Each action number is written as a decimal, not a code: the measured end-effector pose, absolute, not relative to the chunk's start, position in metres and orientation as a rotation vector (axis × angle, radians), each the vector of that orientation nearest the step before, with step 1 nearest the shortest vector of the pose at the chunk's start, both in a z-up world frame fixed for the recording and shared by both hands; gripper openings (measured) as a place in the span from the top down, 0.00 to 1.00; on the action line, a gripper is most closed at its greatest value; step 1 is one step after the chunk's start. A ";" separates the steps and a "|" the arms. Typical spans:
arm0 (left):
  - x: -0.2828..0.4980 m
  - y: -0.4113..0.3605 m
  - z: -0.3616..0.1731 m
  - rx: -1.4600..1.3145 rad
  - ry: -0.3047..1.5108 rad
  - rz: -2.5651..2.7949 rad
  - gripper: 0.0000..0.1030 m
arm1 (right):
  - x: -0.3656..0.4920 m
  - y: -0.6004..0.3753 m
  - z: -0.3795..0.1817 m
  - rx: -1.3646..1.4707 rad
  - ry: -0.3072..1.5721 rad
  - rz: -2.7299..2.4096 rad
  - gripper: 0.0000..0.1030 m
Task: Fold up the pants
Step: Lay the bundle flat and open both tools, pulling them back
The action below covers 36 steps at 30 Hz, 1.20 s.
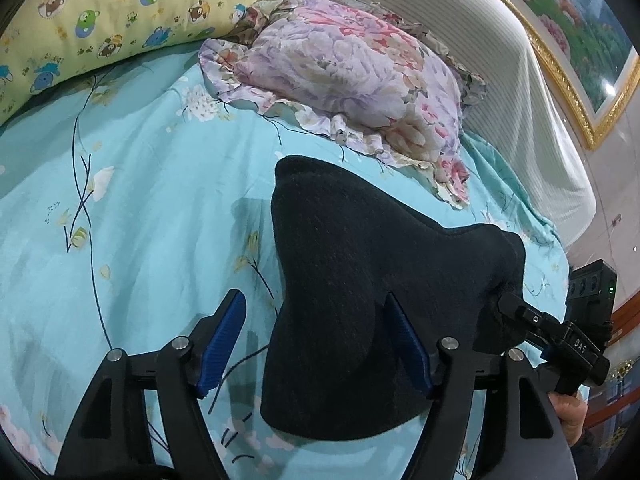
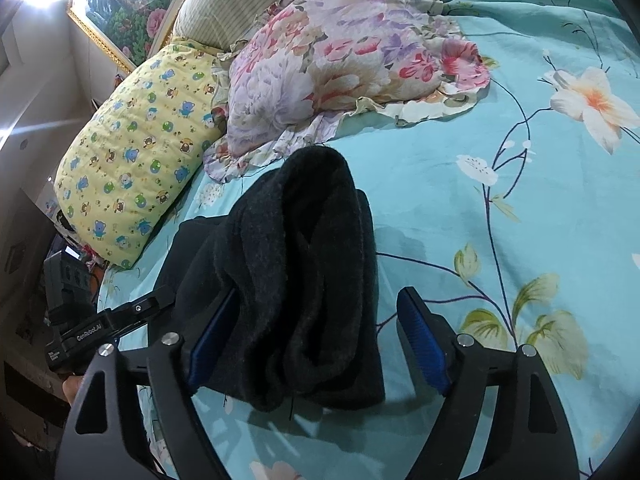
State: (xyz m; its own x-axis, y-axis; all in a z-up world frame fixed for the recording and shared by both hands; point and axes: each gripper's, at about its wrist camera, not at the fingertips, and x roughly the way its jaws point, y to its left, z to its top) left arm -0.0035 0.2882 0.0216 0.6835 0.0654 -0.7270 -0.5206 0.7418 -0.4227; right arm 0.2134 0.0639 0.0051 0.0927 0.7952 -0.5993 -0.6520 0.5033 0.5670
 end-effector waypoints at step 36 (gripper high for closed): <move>-0.046 0.217 0.037 -0.448 0.797 0.485 0.20 | 0.123 0.044 0.035 -0.118 0.749 1.040 0.01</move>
